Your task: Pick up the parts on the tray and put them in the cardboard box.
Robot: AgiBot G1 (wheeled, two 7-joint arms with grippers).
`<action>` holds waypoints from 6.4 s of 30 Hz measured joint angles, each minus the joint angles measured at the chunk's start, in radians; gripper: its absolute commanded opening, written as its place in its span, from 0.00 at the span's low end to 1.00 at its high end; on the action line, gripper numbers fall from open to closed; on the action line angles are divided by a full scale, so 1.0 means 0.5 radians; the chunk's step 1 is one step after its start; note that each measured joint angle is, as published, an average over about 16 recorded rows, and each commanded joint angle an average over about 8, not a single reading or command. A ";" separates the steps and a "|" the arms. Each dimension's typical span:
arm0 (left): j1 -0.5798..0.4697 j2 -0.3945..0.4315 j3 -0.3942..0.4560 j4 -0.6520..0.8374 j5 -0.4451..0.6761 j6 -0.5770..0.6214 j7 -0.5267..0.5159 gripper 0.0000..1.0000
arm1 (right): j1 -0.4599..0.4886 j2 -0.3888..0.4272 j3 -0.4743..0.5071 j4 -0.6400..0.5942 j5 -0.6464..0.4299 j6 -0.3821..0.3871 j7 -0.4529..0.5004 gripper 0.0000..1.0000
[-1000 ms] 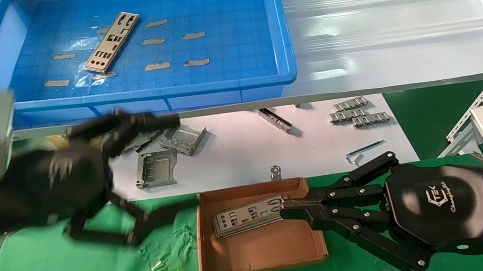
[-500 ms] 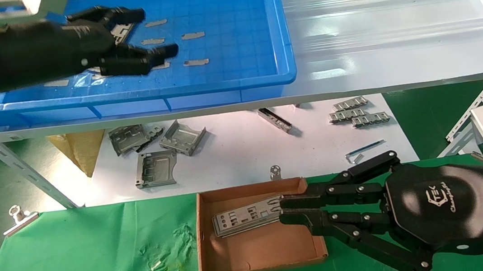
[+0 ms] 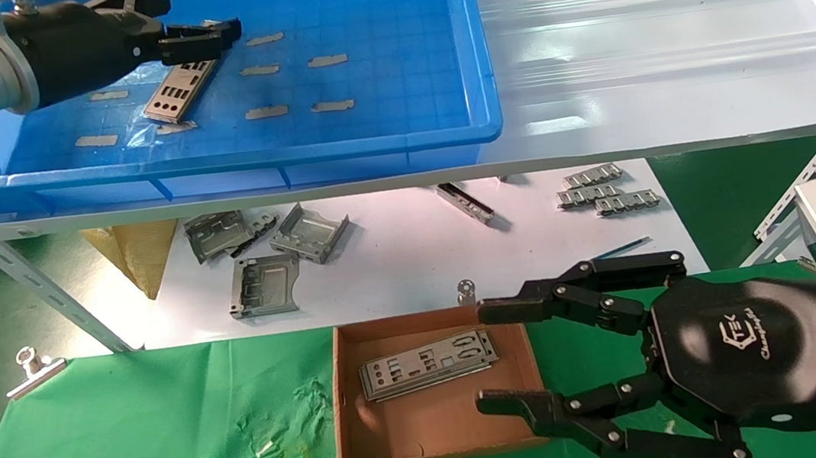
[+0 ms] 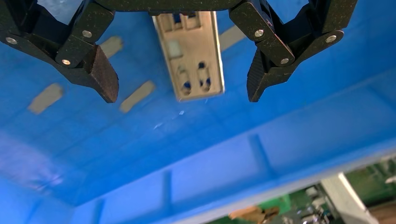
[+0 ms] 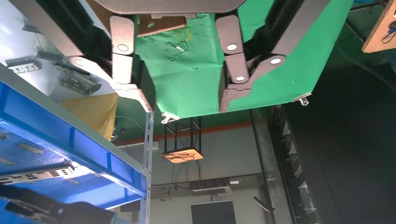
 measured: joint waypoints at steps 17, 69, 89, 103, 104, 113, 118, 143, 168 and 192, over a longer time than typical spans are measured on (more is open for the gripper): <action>-0.026 0.075 0.010 0.175 0.019 -0.156 -0.013 0.19 | 0.000 0.000 -0.001 0.000 0.000 0.000 0.000 1.00; 0.000 0.089 -0.037 0.175 -0.047 -0.258 0.102 0.95 | 0.001 0.001 -0.003 0.000 0.002 0.001 -0.001 1.00; 0.003 -0.004 -0.059 0.182 -0.079 -0.090 0.151 1.00 | 0.001 0.001 -0.003 0.000 0.002 0.001 -0.002 1.00; 0.018 0.005 -0.055 0.197 -0.073 -0.159 0.174 0.16 | 0.001 0.001 -0.004 0.000 0.003 0.002 -0.002 1.00; 0.019 0.006 -0.056 0.197 -0.075 -0.166 0.175 0.07 | 0.001 0.001 -0.004 0.000 0.003 0.002 -0.002 1.00; 0.029 0.015 -0.068 0.206 -0.091 -0.201 0.163 0.00 | 0.001 0.002 -0.004 0.000 0.003 0.002 -0.002 1.00; 0.033 0.018 -0.073 0.211 -0.098 -0.209 0.150 0.00 | 0.001 0.002 -0.004 0.000 0.003 0.002 -0.002 1.00; 0.046 0.017 -0.067 0.194 -0.090 -0.171 0.125 0.76 | 0.001 0.002 -0.005 0.000 0.004 0.002 -0.003 1.00; 0.031 -0.009 -0.069 0.158 -0.091 -0.066 0.324 0.97 | 0.002 0.002 -0.006 0.000 0.004 0.002 -0.003 1.00; 0.041 0.010 -0.065 0.207 -0.087 -0.055 0.255 0.00 | 0.002 0.003 -0.007 0.000 0.005 0.003 -0.003 1.00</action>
